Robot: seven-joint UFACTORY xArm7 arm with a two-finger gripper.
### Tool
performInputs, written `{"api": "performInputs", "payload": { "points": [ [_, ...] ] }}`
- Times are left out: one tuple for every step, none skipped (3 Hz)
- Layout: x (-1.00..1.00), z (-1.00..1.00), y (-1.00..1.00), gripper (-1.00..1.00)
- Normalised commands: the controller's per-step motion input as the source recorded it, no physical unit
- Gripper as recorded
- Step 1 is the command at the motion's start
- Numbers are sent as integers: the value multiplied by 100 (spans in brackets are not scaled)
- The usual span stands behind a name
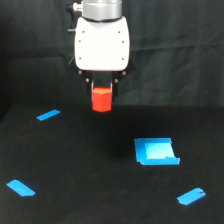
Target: Pick up the red object from the table
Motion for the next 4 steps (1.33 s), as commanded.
{"api": "performInputs", "payload": {
  "points": [
    [-3,5,-8,-99],
    [0,-16,2,-99],
    [-5,-12,-13,-99],
    [-2,-4,-4,-99]
  ]
}}
